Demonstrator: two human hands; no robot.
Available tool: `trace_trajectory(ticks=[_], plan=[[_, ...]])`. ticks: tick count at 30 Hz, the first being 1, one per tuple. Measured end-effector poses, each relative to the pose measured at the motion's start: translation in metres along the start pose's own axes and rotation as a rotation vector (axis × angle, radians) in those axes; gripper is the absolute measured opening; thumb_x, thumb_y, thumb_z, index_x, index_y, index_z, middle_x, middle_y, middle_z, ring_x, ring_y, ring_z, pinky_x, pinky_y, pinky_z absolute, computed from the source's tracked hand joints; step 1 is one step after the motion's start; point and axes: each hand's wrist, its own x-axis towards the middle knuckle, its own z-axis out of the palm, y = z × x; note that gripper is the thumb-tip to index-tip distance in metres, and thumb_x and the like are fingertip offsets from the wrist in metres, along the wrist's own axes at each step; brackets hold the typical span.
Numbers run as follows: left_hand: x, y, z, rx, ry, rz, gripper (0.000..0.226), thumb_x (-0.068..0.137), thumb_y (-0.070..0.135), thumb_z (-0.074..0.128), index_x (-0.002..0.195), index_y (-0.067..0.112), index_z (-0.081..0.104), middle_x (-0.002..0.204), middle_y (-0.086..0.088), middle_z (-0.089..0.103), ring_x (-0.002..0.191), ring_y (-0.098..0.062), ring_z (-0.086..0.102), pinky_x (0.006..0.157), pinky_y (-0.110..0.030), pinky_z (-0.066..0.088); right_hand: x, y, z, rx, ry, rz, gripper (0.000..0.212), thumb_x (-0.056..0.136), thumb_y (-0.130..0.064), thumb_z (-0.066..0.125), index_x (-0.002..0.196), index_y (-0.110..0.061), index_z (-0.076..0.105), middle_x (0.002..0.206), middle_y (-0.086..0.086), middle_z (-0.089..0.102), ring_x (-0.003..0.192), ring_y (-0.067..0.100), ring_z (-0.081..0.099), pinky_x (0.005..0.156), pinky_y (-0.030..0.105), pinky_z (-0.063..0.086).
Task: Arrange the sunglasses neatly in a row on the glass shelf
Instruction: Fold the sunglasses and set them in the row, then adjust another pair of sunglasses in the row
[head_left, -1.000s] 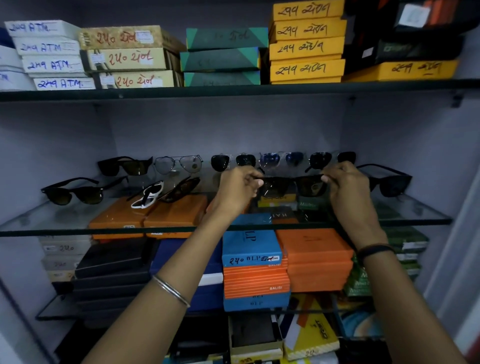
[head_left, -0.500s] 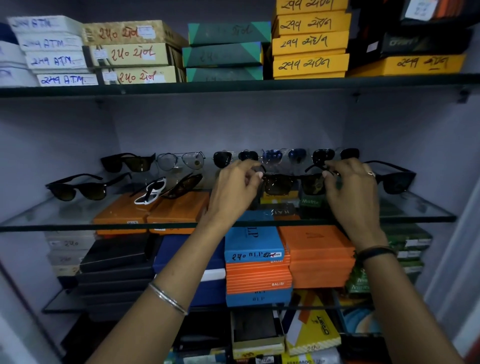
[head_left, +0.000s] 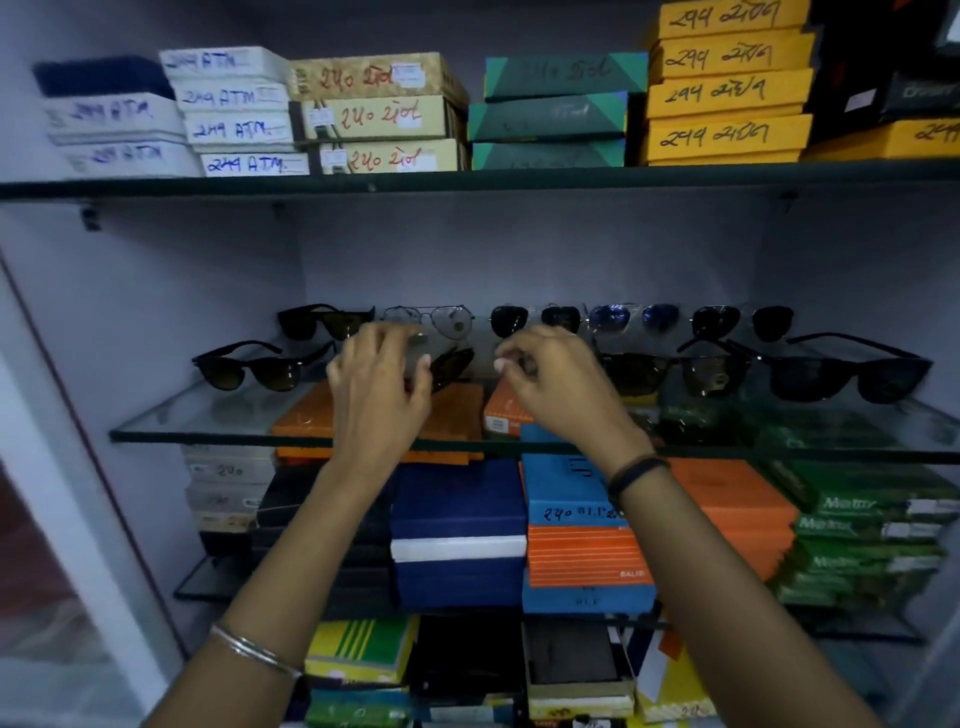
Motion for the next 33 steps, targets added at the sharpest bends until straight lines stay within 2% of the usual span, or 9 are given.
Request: trace_trajectory(ticks=[4,8,11,17,21,23,25,30,33], plan=[[0.002,-0.019,-0.004,0.033,-0.033,-0.023,0.032,0.089,0.022,0.051,0.12,0.013,0.051,0.122,-0.013,0.051,0.117,-0.029,0.042,0.096,-0.048,0.032,0.03,-0.005,0.025,-0.089,-0.227,0.13,0.031,0.091,-0.017,0.052,0.121,-0.01,0.054,0.122,0.011,0.056,0.11,0.027,0.052,0.094,0.042,0.046],[0.003,-0.026,-0.003,0.009,-0.052,-0.045,0.034,0.09,0.026,0.048,0.122,0.017,0.05,0.126,-0.011,0.049,0.122,-0.025,0.038,0.099,-0.049,0.031,0.053,-0.011,0.037,-0.087,-0.507,0.25,0.054,0.093,-0.007,0.044,0.143,-0.013,0.025,0.152,0.011,0.027,0.136,0.028,0.028,0.11,0.041,0.029],[0.004,-0.03,-0.002,0.022,-0.074,-0.043,0.036,0.09,0.03,0.048,0.124,0.02,0.048,0.128,-0.008,0.048,0.124,-0.023,0.035,0.101,-0.047,0.029,0.06,-0.016,0.043,-0.03,-0.585,0.237,0.059,0.093,-0.005,0.041,0.145,-0.021,0.021,0.153,0.009,0.025,0.139,0.028,0.023,0.11,0.041,0.026],[0.005,-0.034,-0.001,0.017,-0.122,0.004,0.03,0.091,0.035,0.045,0.115,0.022,0.059,0.124,-0.002,0.055,0.126,-0.021,0.032,0.101,-0.044,0.024,0.051,-0.006,0.041,-0.12,-0.453,0.202,0.031,0.086,-0.02,0.06,0.117,-0.019,0.058,0.124,0.006,0.046,0.118,0.023,0.039,0.1,0.041,0.035],[0.003,-0.031,-0.003,0.026,-0.159,0.079,0.029,0.089,0.043,0.05,0.103,0.024,0.067,0.117,0.003,0.06,0.125,-0.02,0.034,0.106,-0.046,0.015,0.035,0.002,0.028,-0.038,-0.432,0.213,0.013,0.086,-0.023,0.06,0.099,-0.021,0.063,0.113,0.004,0.049,0.107,0.015,0.041,0.092,0.034,0.039],[0.003,-0.028,-0.005,0.001,-0.139,0.127,0.025,0.086,0.042,0.055,0.1,0.025,0.066,0.112,0.005,0.061,0.122,-0.019,0.038,0.107,-0.046,0.011,0.026,0.002,0.018,-0.009,-0.394,0.175,0.009,0.087,-0.022,0.059,0.095,-0.021,0.064,0.104,0.001,0.055,0.098,0.013,0.048,0.08,0.024,0.041],[0.002,-0.024,-0.007,-0.034,-0.121,0.181,0.024,0.084,0.039,0.059,0.103,0.025,0.061,0.105,0.007,0.063,0.116,-0.017,0.043,0.105,-0.044,0.014,0.015,-0.002,0.008,-0.003,-0.356,0.13,0.011,0.088,-0.02,0.058,0.096,-0.019,0.065,0.095,-0.004,0.053,0.09,0.011,0.05,0.069,0.017,0.037],[0.004,-0.014,-0.01,0.002,-0.2,0.392,0.022,0.088,0.03,0.056,0.104,0.016,0.062,0.096,0.0,0.059,0.096,-0.018,0.048,0.088,-0.038,0.037,-0.005,-0.009,-0.001,-0.008,-0.232,0.11,0.018,0.084,-0.021,0.062,0.102,-0.02,0.065,0.096,-0.005,0.05,0.089,0.009,0.047,0.078,0.028,0.042],[0.001,-0.01,-0.01,-0.09,-0.207,0.39,0.018,0.09,0.022,0.054,0.099,0.008,0.062,0.092,0.002,0.05,0.088,-0.009,0.043,0.077,-0.028,0.044,-0.012,-0.011,0.0,0.117,-0.079,0.22,0.042,0.078,-0.021,0.069,0.116,-0.02,0.053,0.109,-0.003,0.042,0.086,0.011,0.047,0.079,0.027,0.046]])
